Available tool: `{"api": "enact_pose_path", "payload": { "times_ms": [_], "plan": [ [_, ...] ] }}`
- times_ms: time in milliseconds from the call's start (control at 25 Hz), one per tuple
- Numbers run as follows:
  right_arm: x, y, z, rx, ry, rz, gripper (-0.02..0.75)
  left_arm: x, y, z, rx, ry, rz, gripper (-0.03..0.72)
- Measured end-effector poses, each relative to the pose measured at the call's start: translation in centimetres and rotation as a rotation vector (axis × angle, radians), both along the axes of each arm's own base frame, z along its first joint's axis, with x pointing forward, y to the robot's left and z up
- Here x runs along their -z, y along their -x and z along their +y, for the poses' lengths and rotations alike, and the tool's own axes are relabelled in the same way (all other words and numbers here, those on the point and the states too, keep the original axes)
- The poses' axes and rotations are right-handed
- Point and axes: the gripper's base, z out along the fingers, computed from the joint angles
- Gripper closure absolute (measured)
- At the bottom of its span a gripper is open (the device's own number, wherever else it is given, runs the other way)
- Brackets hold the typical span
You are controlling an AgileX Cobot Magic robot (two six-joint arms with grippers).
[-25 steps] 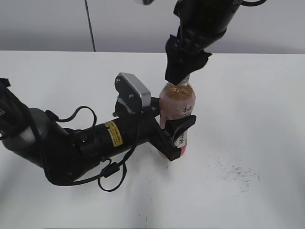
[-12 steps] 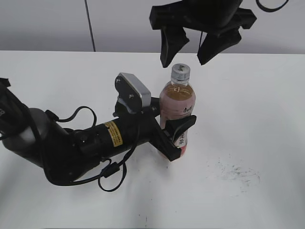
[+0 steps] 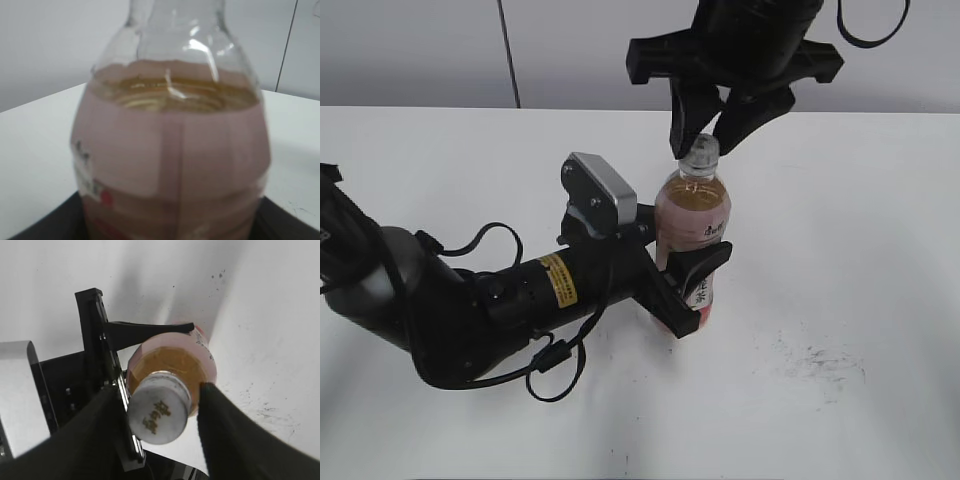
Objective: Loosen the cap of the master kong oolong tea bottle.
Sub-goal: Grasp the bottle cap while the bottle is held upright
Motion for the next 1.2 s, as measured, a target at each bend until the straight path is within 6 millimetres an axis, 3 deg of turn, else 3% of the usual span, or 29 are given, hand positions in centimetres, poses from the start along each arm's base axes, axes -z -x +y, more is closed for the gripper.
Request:
{"api": "enact_pose_path", "payload": {
  "times_ms": [80, 280, 400, 640, 800, 1040, 1200],
  "plan": [
    [0.0, -0.01, -0.02, -0.009, 0.004, -0.004, 0.47, 0.0, 0.0, 0.0, 0.0, 0.0, 0.0, 0.299],
    [0.0, -0.02, -0.02, -0.117, 0.025, -0.033, 0.469, 0.0, 0.0, 0.0, 0.0, 0.0, 0.0, 0.299],
    [0.0, -0.01, -0.02, -0.355, 0.07, -0.097, 0.469, 0.0, 0.0, 0.0, 0.0, 0.0, 0.0, 0.299],
    [-0.15, 0.05, 0.12, -1.027, 0.179, -0.281, 0.469, 0.0, 0.01, -0.01, 0.002, 0.0, 0.0, 0.299],
    [-0.14, 0.08, 0.12, -1.293, 0.229, -0.353, 0.469, 0.0, 0.02, -0.01, 0.002, -0.001, 0.0, 0.299],
    [-0.14, 0.1, 0.12, -1.339, 0.236, -0.364, 0.455, 0.01, 0.04, -0.02, 0.005, -0.001, -0.001, 0.299],
    [-0.15, 0.14, 0.2, -1.226, 0.203, -0.333, 0.283, 0.01, 0.07, -0.04, 0.009, -0.002, -0.002, 0.299]
  ]
}}
